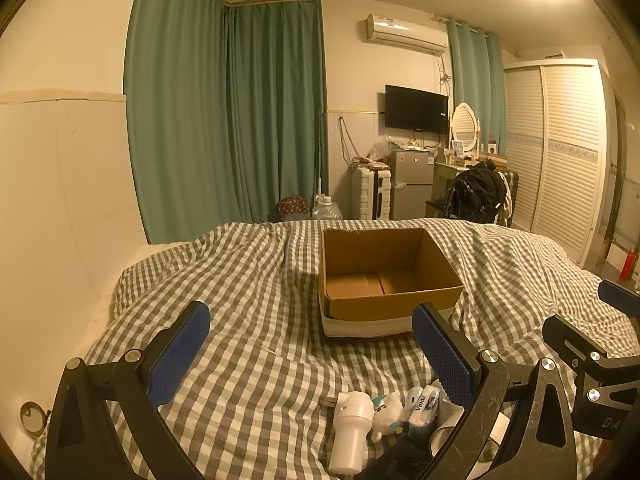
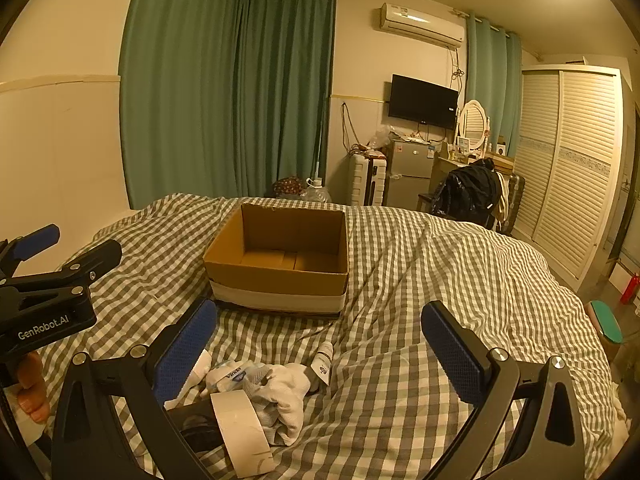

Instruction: Organize objects

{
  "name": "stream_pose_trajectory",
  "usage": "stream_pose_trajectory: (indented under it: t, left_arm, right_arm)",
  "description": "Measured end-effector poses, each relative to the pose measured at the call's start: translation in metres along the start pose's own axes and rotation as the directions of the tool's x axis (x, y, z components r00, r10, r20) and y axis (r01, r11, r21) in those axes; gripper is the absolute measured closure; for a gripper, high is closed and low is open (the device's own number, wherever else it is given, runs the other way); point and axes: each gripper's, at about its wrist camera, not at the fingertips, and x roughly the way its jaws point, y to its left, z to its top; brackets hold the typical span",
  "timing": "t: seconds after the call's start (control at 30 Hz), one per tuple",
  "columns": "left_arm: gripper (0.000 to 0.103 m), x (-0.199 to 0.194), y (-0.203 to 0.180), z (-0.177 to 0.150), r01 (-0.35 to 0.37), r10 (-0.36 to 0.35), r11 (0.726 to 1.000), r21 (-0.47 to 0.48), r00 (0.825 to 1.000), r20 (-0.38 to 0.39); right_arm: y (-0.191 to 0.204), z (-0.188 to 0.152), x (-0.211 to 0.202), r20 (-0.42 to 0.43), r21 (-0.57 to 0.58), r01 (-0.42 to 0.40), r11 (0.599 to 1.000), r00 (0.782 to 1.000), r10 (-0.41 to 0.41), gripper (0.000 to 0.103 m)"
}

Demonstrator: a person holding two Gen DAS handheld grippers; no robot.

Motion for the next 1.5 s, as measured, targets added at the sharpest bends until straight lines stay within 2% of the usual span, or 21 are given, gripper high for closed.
stream_pose_trajectory:
  t: [0.93, 1.1, 1.3, 1.5]
  left_arm:
    - [0.0, -0.004, -0.001, 0.001, 0.024, -0.024, 1.0, 0.0, 1.0, 0.0]
    - [0.0, 0.0, -0.002, -0.002, 0.037, -0.037, 0.999, 0.004, 0.999, -0.025]
    - [0.0, 0.024, -0.001, -0.022, 0.009, -0.007, 1.0, 0.012, 0.992, -0.126]
    - [0.0, 0.046, -0.001, -0.057, -0.008, 0.02, 0.999, 0.053, 0.974, -0.226]
  right_arm:
    - [0.005, -0.001, -0.006, -0.001, -0.017, -0.042, 0.999, 0.999, 0.042, 0.003]
    - [0.007, -0.002, -0.005, -0.011, -0.027, -0.064, 0.998, 0.998, 0.063, 0.003]
    - [0.014, -0.017, 0.017, -0.114, -0.029, -0.11, 0.994, 0.988, 0.106, 0.003]
    - [0.031, -0.05, 0.041, -0.251, -0.088, -0.152, 0.984, 0.96, 0.126, 0.015]
